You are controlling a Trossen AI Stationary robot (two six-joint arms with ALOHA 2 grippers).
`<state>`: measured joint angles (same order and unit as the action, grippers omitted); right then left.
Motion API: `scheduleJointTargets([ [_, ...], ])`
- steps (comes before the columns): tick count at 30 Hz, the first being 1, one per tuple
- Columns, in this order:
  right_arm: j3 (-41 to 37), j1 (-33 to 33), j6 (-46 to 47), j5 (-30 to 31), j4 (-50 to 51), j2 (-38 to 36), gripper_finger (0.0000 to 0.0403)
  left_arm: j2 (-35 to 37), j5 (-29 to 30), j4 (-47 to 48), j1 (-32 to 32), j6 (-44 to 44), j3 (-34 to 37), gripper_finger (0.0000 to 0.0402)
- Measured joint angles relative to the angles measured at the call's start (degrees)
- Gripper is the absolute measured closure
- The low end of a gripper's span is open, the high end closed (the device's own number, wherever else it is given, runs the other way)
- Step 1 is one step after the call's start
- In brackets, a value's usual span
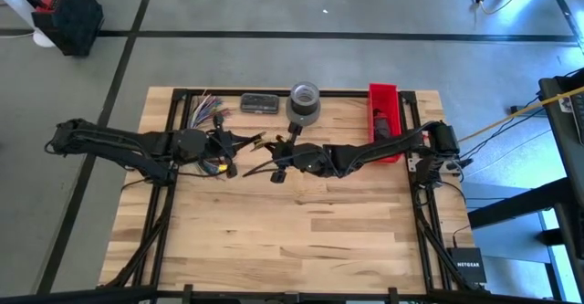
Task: Coil cords
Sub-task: Coil the yellow wire on the spool
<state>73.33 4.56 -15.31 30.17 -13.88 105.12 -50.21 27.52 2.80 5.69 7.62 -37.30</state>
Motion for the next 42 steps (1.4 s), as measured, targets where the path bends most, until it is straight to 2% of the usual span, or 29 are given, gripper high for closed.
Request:
scheduleJointTargets([
  [3, -0.1, -0.04, 2.39, -2.28, 1.67, 0.0, 0.0373, -0.94, -0.38, 0.02, -0.28, 0.08, 0.0, 0.0402],
  [9, -0.28, 2.08, -0.72, 8.24, 9.76, -2.86, 0.0276, -0.75, 1.07, -0.06, -0.86, 0.44, -0.11, 0.0401],
  [11, -0.12, 2.43, -1.95, 9.25, 13.67, -3.96, 0.0249, -0.55, 2.07, -0.15, -0.85, 0.84, -0.11, 0.0401],
  [14, -0.49, 1.18, -2.06, 4.49, 16.31, -3.62, 0.0224, -0.4, 2.3, -0.24, -0.83, 0.97, -0.11, 0.0401],
  [18, -2.4, -2.53, -1.13, -10.44, 7.96, -1.15, 0.0213, -0.47, 2.3, 0.06, -0.83, 0.31, -0.11, 0.0401],
  [21, -3.6, -4.49, -1.01, -16.65, 2.6, 2.29, 0.0218, -0.47, 2.32, -0.02, -0.83, 0.31, -0.11, 0.0401],
  [27, -3.2, -5.49, 0.06, -17.83, -5.05, 6.43, 0.0238, -0.53, 2.3, -0.31, -0.85, 1.21, -0.09, 0.0401],
  [33, -3.25, -5.38, -0.14, -17.21, -5.83, 7.38, 0.0263, -0.51, 2.3, 0.0, -0.73, 1.18, -0.09, 0.0402],
  [37, -3.27, -5.33, -1.3, -12.58, -5.49, 7.37, 0.0308, -0.53, 2.3, -0.09, -0.7, 1.34, -0.09, 0.0401],
  [42, -3.25, -5.33, -1.51, -15.29, -6.1, 7.41, 0.0385, -0.51, 2.3, -0.48, -0.7, 1.36, -0.09, 0.0401],
])
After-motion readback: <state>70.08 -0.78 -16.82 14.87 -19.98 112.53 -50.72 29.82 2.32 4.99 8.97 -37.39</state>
